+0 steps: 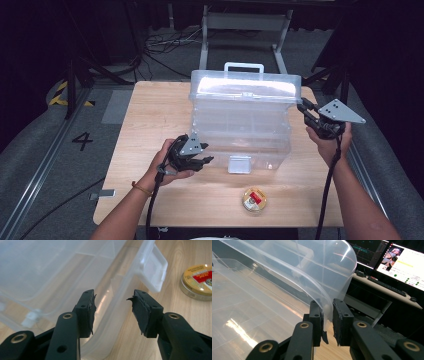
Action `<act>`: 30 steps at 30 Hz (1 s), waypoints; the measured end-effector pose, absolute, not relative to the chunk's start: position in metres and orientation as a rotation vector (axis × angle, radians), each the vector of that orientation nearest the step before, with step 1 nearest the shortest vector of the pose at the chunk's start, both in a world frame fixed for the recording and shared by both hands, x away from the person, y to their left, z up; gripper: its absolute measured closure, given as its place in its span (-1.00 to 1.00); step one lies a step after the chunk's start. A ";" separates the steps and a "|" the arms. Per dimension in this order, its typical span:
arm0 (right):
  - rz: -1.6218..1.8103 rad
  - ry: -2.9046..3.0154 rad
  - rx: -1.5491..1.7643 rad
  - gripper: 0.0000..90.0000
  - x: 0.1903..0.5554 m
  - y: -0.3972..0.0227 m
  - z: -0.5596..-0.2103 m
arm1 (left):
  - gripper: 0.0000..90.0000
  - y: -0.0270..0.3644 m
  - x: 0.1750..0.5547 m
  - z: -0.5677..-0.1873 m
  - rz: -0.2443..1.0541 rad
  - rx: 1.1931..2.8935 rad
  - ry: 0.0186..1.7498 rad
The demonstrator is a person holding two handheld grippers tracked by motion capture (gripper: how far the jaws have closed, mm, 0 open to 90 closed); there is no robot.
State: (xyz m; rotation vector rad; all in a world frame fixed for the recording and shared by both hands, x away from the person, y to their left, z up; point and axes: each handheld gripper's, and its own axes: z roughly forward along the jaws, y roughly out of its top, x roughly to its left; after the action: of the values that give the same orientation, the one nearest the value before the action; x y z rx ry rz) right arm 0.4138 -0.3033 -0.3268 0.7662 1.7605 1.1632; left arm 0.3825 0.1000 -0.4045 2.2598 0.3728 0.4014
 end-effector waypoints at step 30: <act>1.111 1.603 0.869 0.88 0.440 -0.287 -0.317 | 0.47 0.084 0.394 -0.419 0.412 2.293 0.344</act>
State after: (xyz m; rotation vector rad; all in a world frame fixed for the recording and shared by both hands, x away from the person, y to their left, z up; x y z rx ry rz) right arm 0.4403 -0.2873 -0.3173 0.8691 1.6029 1.1115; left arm 0.3937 0.0840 -0.4190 2.2932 0.3444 0.4120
